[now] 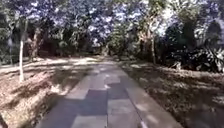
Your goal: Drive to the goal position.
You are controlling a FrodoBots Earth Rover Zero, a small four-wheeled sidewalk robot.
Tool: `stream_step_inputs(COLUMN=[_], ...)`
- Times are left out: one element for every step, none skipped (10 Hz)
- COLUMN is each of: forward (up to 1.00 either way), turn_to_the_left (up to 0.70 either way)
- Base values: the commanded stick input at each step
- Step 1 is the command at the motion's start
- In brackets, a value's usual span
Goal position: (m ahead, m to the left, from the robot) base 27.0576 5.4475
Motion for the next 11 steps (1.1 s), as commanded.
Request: stream_step_inputs(forward=[0.50,0.50,0.50,0.50,0.50,0.50,0.50,0.50,0.50,0.50,0.50], turn_to_the_left=[-0.50,-0.50,-0.50,0.00,0.00,0.00,0.00,0.00,0.00,0.00,0.00])
